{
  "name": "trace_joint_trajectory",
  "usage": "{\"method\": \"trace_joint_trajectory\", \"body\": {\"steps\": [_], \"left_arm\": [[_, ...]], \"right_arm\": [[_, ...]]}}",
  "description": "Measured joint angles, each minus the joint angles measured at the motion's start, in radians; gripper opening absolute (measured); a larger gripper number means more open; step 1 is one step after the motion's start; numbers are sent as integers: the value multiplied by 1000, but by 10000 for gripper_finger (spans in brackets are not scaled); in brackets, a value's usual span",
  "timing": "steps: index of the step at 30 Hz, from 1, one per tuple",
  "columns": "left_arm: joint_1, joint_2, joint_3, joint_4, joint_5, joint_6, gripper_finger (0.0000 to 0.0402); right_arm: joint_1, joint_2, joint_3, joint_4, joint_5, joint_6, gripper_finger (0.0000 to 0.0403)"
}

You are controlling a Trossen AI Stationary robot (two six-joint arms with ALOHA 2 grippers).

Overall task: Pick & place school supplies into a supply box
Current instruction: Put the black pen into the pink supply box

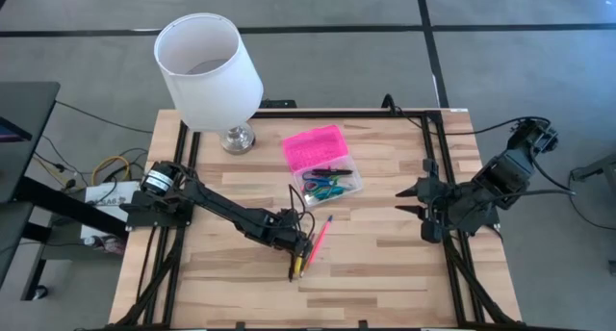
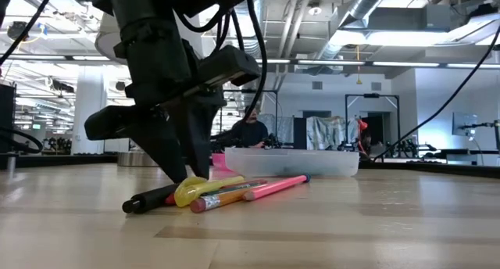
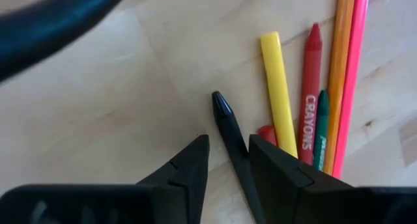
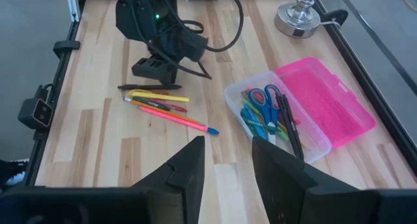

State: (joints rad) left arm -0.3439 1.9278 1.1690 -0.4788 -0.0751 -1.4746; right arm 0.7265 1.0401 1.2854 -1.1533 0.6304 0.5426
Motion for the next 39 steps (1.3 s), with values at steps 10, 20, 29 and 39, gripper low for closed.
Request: {"method": "trace_joint_trajectory", "body": {"steps": [10,20,29,39], "left_arm": [[-1,1,1,-15,84,2,105],[-3,1,0,-44,164,10,105],[-6,5,38,-169,270,25,105],[-6,9,103,-448,261,126,105]], "right_arm": [[0,0,0,-6,-1,0,120],[0,0,0,-6,-1,0,120],[0,0,0,-6,-1,0,120],[0,0,0,-6,-1,-1,120]]}}
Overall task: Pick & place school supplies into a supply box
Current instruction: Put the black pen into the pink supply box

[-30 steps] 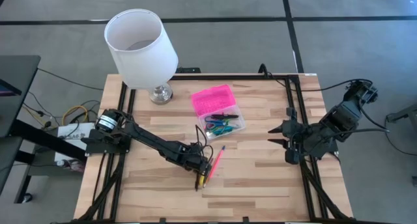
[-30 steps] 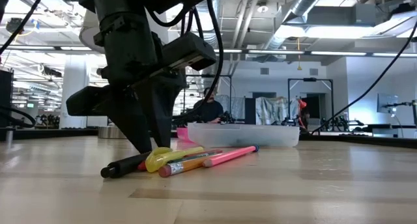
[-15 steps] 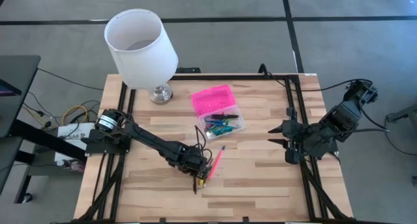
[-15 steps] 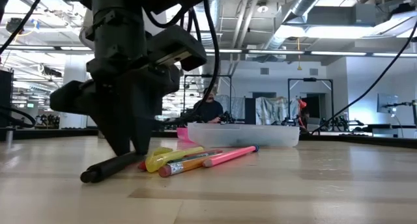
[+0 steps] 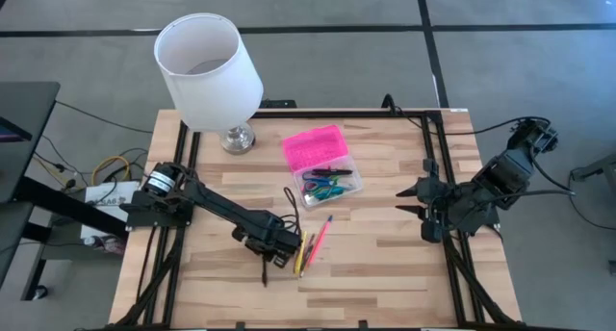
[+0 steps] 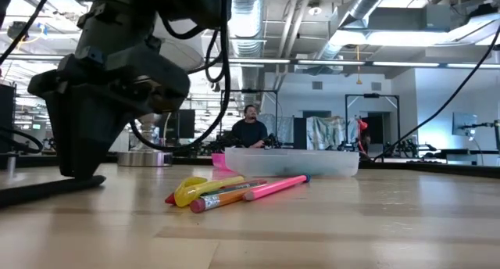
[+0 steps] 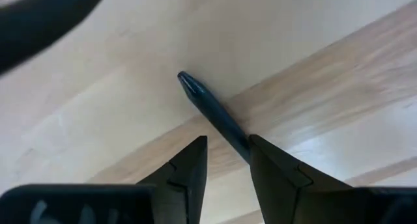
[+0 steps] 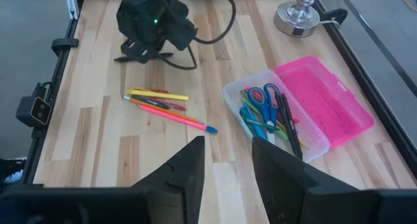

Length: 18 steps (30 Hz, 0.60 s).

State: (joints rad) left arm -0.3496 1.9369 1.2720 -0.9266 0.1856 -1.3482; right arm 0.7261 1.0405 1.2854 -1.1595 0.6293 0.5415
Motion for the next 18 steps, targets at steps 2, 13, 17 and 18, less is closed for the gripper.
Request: {"method": "trace_joint_trajectory", "body": {"steps": [2,13,17,18], "left_arm": [[0,0,0,13,7,11,105],[-41,-3,2,24,18,-153,105],[-87,-5,3,27,-19,-267,105],[-101,-5,3,29,-30,-298,105]], "right_arm": [[0,0,0,0,0,0,120],[0,0,0,0,0,-18,120],[0,0,0,-1,0,-27,120],[0,0,0,-1,0,-29,120]]}}
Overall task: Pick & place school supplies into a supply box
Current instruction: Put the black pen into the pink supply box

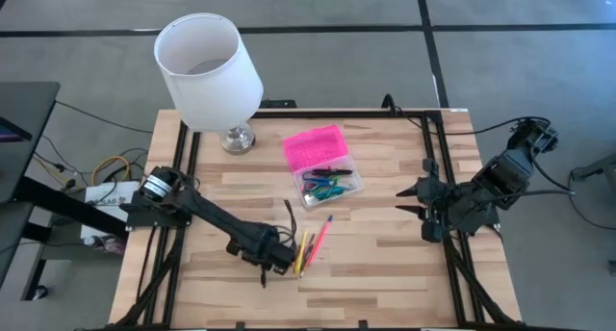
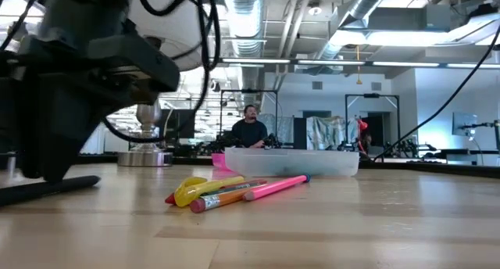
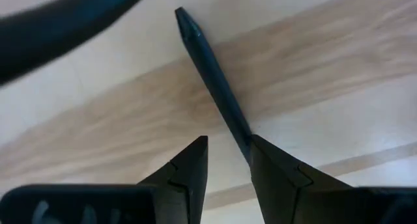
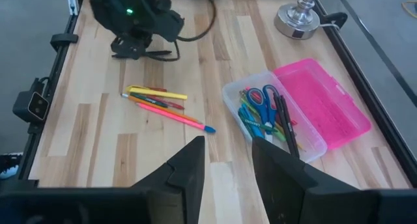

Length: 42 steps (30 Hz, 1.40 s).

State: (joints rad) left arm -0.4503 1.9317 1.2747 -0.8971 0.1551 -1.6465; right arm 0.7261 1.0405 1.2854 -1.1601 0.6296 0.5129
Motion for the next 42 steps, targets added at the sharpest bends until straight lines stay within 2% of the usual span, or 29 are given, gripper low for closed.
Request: {"method": "trace_joint_trajectory", "body": {"steps": [10,19,30,34,42], "left_arm": [[-60,0,-8,112,-116,-170,105],[-67,1,-16,112,-115,-186,105],[-78,91,15,131,-94,-162,106],[-80,105,53,62,-130,-104,105],[-52,107,58,47,-149,160,87]], "right_arm": [[-25,0,0,0,3,-41,120],[-39,0,0,5,0,-42,120],[-39,0,0,13,-3,-42,120],[-39,0,0,12,-2,-42,120],[-42,0,0,12,-2,-50,120]]}}
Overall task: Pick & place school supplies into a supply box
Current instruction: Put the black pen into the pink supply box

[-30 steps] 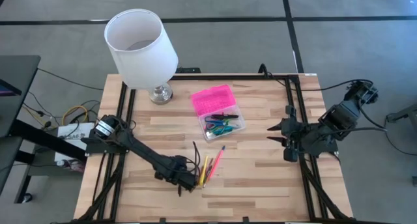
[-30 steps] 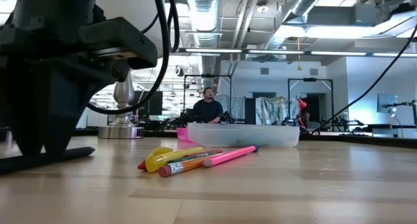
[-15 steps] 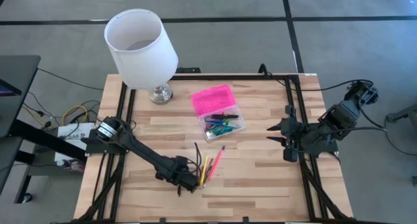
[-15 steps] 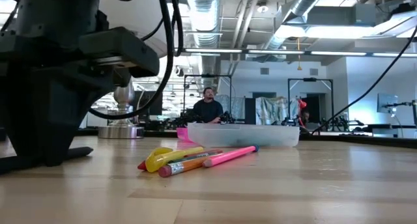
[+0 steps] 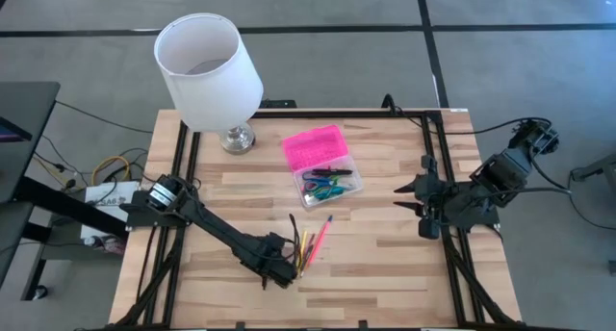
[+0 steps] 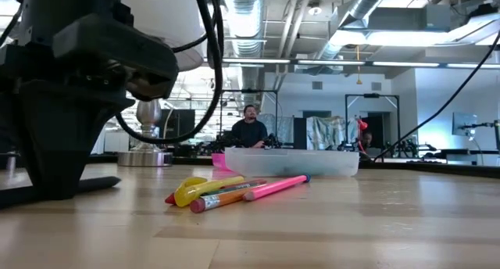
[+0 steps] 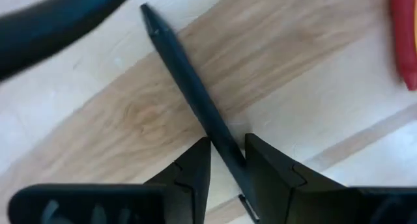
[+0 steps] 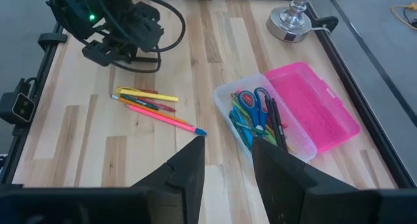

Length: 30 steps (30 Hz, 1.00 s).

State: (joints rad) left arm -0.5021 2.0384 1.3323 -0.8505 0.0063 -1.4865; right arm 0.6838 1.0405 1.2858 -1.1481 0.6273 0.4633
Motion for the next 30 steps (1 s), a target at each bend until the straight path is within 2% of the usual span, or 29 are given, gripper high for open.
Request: {"method": "trace_joint_trajectory", "body": {"steps": [6,17,26,30], "left_arm": [[36,0,-1,-1,22,190,66],[112,0,-2,-12,31,694,41],[185,0,-2,-77,-5,854,49],[212,0,-2,-85,-22,881,52]], "right_arm": [[0,0,0,4,0,0,120],[0,0,0,15,0,7,120],[0,0,0,29,-1,21,120],[2,0,0,29,-1,46,120]]}}
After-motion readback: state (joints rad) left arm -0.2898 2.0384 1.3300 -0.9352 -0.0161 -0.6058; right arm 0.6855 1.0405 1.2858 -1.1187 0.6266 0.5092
